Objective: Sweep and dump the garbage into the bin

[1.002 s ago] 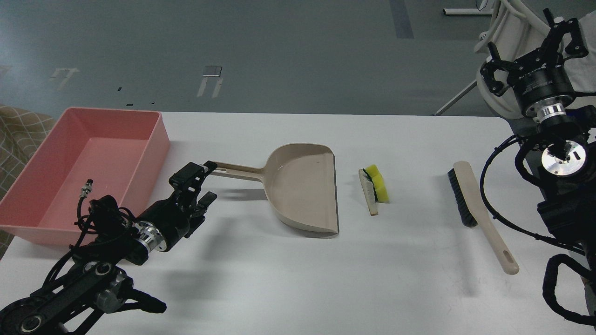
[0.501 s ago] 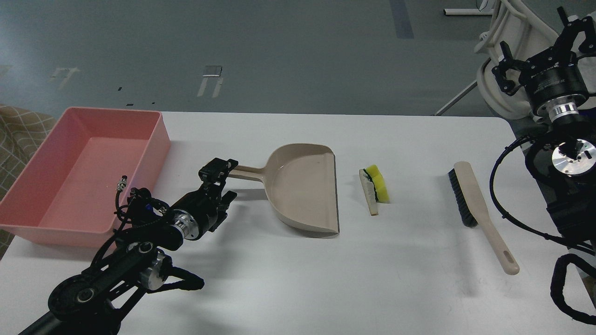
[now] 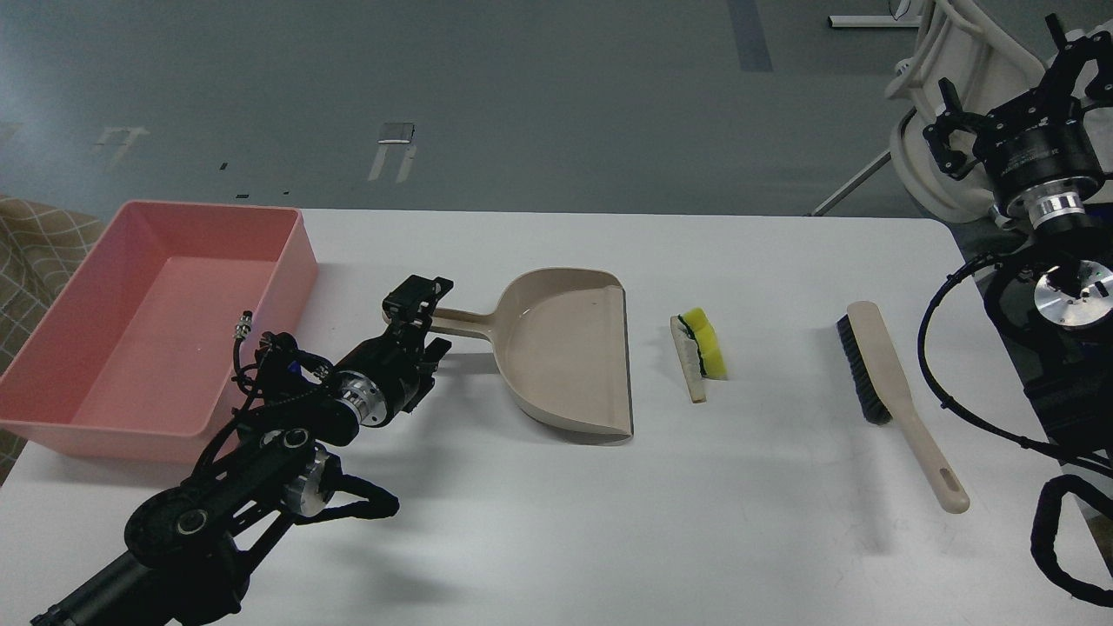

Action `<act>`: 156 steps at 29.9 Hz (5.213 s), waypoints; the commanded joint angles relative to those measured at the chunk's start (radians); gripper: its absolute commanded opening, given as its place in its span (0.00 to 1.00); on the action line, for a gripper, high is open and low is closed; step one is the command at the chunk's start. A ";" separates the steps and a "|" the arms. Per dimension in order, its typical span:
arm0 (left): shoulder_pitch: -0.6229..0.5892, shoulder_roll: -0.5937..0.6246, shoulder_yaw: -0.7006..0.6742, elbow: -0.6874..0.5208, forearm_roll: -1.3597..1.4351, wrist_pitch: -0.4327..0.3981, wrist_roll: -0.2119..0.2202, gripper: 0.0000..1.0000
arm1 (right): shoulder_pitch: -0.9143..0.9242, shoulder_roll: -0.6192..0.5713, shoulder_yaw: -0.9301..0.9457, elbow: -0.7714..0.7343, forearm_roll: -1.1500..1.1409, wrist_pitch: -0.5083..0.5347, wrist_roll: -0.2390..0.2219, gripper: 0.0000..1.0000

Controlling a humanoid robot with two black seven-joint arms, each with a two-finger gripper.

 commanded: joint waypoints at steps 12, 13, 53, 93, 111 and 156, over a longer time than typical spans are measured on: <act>-0.036 -0.022 0.000 0.068 -0.001 0.005 -0.020 0.68 | 0.003 0.005 -0.001 0.000 0.000 0.001 0.000 1.00; -0.037 -0.023 0.000 0.068 -0.001 0.003 -0.020 0.68 | 0.003 0.005 -0.001 0.000 0.000 0.001 0.000 1.00; -0.054 -0.019 0.001 0.122 -0.001 -0.018 -0.019 0.32 | 0.001 0.002 -0.001 0.001 -0.002 -0.033 0.000 1.00; -0.082 0.007 0.001 0.036 0.089 -0.067 -0.106 0.12 | 0.001 -0.001 -0.001 0.001 -0.005 -0.033 0.002 1.00; -0.043 0.121 0.055 -0.086 0.092 -0.124 -0.183 0.13 | -0.071 -0.242 -0.218 0.201 -0.270 -0.110 0.009 1.00; -0.027 0.103 0.070 0.049 0.215 -0.075 -0.174 0.12 | -0.258 -0.859 -0.859 0.902 -1.118 -0.082 -0.066 0.86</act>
